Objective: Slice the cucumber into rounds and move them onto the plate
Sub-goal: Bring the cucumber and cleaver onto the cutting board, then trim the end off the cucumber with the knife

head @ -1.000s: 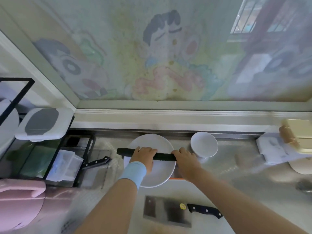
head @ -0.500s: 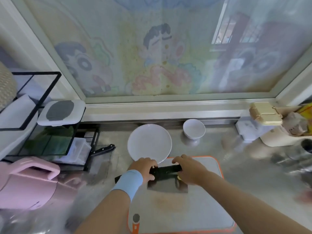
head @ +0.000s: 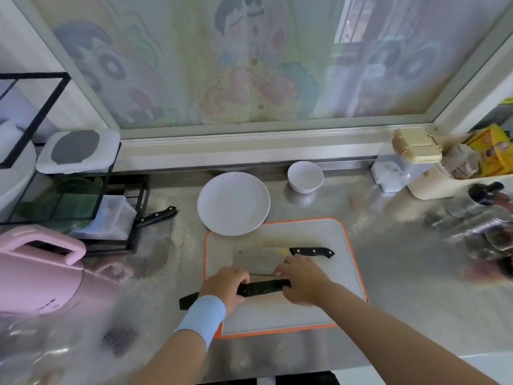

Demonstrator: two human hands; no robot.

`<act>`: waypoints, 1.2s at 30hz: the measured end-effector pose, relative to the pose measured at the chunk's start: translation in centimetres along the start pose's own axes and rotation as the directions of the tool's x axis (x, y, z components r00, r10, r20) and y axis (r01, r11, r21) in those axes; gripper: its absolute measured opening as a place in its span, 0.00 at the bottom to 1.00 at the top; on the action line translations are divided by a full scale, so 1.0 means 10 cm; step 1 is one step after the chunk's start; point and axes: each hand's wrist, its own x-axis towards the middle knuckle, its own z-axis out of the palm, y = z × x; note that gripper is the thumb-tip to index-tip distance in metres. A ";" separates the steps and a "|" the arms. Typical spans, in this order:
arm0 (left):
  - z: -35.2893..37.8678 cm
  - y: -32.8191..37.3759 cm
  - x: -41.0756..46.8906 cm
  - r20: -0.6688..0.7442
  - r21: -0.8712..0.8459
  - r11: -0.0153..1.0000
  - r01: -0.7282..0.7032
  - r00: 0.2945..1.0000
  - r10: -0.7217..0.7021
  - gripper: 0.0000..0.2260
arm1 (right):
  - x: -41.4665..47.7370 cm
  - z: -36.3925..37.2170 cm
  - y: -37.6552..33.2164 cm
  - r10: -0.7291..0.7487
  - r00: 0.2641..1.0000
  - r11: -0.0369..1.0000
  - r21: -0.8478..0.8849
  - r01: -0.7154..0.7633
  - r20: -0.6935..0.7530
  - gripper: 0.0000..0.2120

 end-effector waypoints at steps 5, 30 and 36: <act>0.09 0.01 -0.07 -0.122 0.005 1.000 -0.011 0.992 0.011 0.15 | 0.11 -0.16 0.29 0.108 0.967 0.994 0.008 -0.109 -0.231 0.17; 0.22 -0.01 -0.40 -0.188 -0.077 0.993 0.093 0.976 -0.106 0.17 | -0.24 -0.54 0.08 0.159 0.944 0.983 0.138 -0.124 -0.289 0.03; 0.17 0.39 0.06 -0.148 -0.088 0.990 0.111 0.981 -0.123 0.17 | -0.39 -0.50 0.12 0.298 0.882 0.945 0.245 -0.218 -0.366 0.12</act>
